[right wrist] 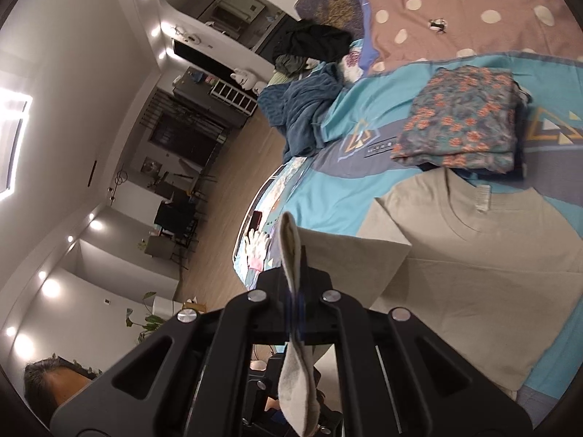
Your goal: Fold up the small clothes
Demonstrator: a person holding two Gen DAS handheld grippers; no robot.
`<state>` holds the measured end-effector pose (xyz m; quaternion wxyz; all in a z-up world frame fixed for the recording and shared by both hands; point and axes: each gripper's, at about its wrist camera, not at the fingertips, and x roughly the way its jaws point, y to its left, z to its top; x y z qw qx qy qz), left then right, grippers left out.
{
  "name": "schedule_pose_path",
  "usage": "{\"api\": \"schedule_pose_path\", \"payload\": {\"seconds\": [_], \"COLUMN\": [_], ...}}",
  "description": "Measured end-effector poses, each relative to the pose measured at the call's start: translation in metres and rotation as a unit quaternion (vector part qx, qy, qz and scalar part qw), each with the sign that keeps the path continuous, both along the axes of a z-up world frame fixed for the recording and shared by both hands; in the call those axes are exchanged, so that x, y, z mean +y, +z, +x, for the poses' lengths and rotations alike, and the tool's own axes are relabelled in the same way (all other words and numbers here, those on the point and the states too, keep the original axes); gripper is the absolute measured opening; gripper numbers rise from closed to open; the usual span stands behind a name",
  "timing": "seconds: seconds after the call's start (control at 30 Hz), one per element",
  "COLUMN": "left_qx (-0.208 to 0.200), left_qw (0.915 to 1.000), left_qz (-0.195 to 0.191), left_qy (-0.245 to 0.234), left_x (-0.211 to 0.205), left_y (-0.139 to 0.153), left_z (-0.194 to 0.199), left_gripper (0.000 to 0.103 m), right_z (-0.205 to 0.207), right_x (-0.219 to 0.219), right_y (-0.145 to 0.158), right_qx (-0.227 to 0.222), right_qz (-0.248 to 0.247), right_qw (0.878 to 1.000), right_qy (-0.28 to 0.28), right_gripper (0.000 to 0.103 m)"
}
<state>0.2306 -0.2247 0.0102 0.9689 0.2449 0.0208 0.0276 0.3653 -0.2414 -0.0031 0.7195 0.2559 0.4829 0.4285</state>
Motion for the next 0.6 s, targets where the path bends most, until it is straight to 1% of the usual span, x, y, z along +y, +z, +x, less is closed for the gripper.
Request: {"api": "schedule_pose_path", "payload": {"seconds": [0.07,0.13,0.23,0.27,0.3,0.4,0.5,0.53,0.6], "left_qx": [0.017,0.036,0.066,0.079,0.092,0.137,0.176,0.194,0.227], "left_qw": [0.9998,0.9988,0.9956,0.9938,0.9917,0.9818,0.9712,0.9663,0.9559], "left_qz": [0.007,0.023,0.056,0.066,0.076,0.113,0.133,0.137,0.144], "left_qy": [-0.012,-0.022,-0.037,-0.043,-0.049,-0.068,-0.090,-0.100,-0.117], "left_x": [-0.013,-0.026,-0.043,-0.048,-0.053,-0.069,-0.074,-0.076,-0.078], "left_y": [-0.012,-0.027,-0.059,-0.070,-0.079,-0.110,-0.127,-0.131,-0.137], "left_z": [0.000,0.002,0.003,0.003,0.004,0.002,-0.004,-0.006,-0.009], "left_gripper": [0.003,0.004,0.004,0.004,0.004,0.005,0.006,0.007,0.014], "right_z": [0.003,0.007,0.010,0.011,0.011,0.009,0.000,-0.003,-0.009], "right_x": [-0.017,-0.032,-0.060,-0.065,-0.073,-0.094,-0.114,-0.120,-0.133], "right_y": [-0.013,-0.035,-0.080,-0.091,-0.109,-0.153,-0.186,-0.195,-0.214], "right_qx": [0.011,0.025,0.054,0.062,0.074,0.108,0.130,0.136,0.150], "right_qz": [0.009,0.020,0.039,0.042,0.047,0.060,0.075,0.080,0.086], "right_qw": [1.000,0.999,0.997,0.996,0.995,0.990,0.985,0.983,0.979], "right_qy": [-0.011,-0.020,-0.036,-0.041,-0.047,-0.065,-0.083,-0.090,-0.107], "right_gripper": [0.003,0.003,0.003,0.003,0.003,0.004,0.005,0.005,0.005]}}
